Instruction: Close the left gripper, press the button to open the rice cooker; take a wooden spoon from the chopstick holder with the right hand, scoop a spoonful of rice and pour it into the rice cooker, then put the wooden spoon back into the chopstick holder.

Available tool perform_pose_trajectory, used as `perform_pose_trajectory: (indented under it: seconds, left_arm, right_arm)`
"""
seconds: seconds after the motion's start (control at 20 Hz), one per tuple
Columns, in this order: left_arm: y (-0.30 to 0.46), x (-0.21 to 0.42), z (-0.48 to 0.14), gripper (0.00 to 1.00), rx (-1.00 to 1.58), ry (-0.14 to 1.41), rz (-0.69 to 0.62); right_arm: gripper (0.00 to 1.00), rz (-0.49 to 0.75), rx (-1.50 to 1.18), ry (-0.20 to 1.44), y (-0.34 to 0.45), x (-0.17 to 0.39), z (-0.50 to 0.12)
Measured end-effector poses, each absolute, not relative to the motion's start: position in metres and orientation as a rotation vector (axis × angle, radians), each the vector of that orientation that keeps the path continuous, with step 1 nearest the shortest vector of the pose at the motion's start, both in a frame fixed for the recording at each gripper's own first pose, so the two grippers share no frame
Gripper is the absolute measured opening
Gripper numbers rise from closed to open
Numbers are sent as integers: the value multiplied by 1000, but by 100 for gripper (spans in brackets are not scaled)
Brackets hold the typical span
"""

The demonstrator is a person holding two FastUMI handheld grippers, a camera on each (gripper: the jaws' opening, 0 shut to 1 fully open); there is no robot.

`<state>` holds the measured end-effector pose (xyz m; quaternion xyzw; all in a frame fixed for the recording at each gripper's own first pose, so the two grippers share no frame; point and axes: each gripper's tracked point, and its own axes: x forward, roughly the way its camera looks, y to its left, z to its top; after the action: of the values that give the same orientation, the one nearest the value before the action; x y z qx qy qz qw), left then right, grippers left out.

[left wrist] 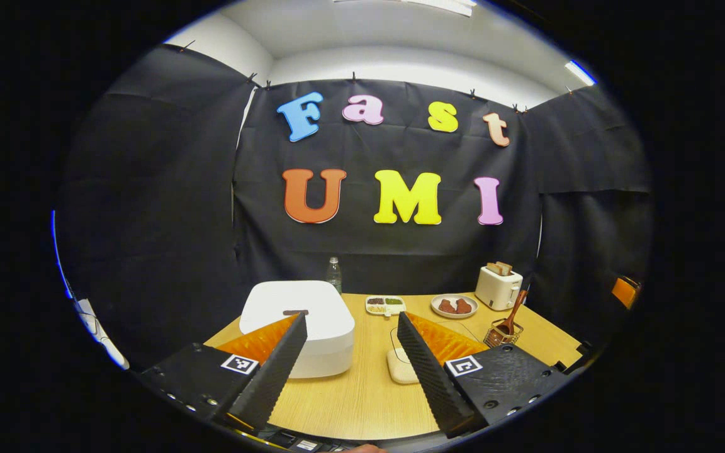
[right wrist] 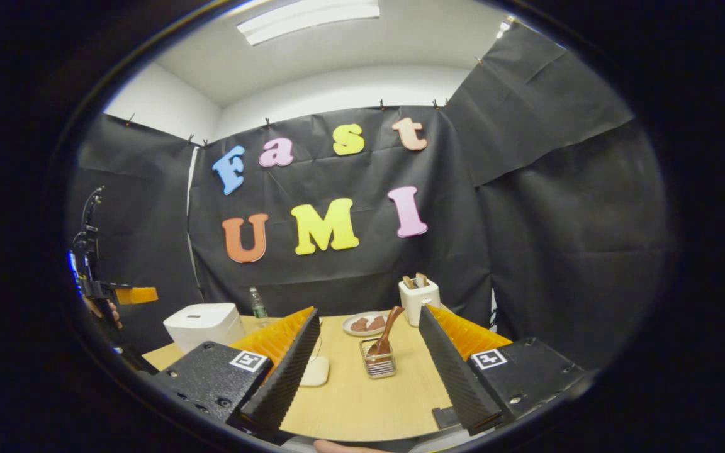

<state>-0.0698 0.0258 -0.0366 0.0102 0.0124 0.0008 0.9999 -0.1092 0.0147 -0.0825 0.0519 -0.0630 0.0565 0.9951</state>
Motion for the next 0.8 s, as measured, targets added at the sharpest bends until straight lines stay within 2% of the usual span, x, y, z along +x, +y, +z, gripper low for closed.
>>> perform_pose_trajectory:
  seconds: [0.4,0.8]
  left_arm:
    - [-1,-110,-43,94,31,-39,-31]
    - [-9,-133,-90,94,13,-46,-4]
  right_arm:
    - [100,111,99,-127,12,-113,-87]
    - [100,167,63,-129,34,-116,-99]
